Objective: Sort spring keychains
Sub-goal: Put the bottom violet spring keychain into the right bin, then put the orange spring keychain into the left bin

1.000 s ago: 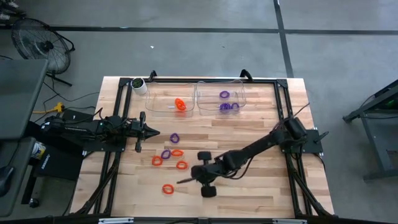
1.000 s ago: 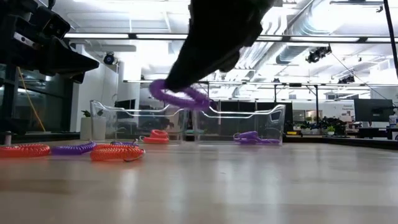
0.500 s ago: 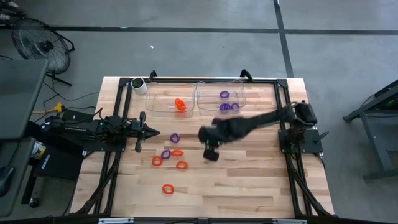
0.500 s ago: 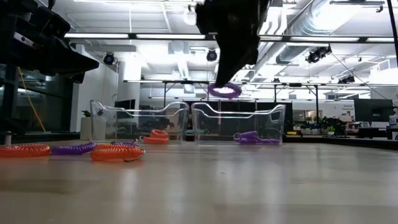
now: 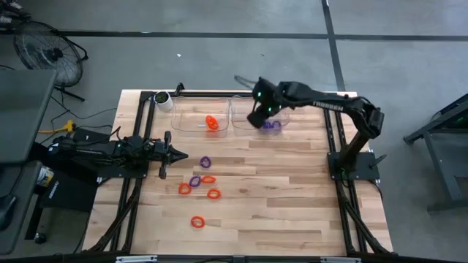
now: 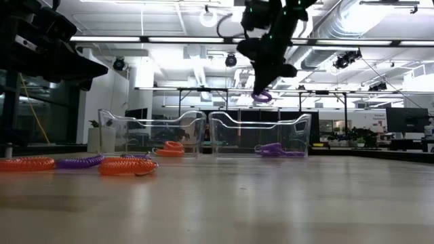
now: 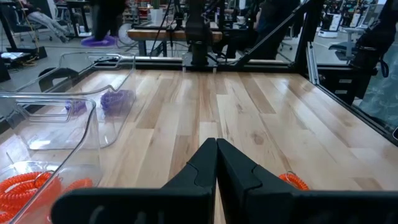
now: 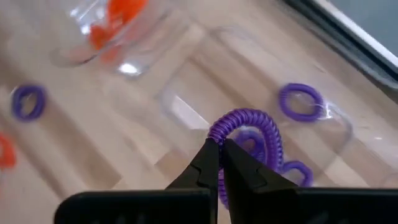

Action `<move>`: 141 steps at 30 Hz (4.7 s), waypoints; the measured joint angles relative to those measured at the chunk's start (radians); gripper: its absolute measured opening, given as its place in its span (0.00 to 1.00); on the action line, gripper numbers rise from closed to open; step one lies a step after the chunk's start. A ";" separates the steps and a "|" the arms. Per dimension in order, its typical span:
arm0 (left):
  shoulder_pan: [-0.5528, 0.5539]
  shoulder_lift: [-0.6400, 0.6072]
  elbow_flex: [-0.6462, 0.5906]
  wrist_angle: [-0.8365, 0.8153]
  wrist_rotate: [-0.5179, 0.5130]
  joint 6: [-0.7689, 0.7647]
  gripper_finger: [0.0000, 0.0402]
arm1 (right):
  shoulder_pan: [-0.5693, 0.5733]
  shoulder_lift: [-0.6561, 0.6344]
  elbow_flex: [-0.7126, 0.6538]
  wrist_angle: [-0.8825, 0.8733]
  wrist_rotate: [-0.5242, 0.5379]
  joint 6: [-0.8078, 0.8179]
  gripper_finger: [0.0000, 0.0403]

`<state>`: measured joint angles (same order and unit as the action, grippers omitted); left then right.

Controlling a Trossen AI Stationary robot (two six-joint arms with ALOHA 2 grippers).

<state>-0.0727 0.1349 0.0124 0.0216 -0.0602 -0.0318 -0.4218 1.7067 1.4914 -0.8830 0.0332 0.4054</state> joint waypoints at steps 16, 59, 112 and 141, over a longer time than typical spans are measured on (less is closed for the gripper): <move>0.000 0.000 0.000 0.000 0.000 0.000 0.01 | -0.129 0.009 0.000 0.008 -0.036 0.063 0.20; 0.000 0.000 0.000 0.000 0.000 0.000 0.01 | 0.432 -0.371 -0.134 -0.228 0.290 0.083 0.02; 0.000 0.000 0.000 0.000 0.000 0.000 0.01 | 0.509 -1.519 -1.443 0.892 0.005 -0.164 0.00; 0.000 0.000 0.000 0.000 0.000 0.000 0.01 | 0.509 -1.518 -1.441 0.806 0.065 -0.176 0.00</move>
<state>-0.0723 0.1351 0.0124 0.0219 -0.0602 -0.0317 0.0868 0.1886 0.0502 -0.0768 0.0982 0.2291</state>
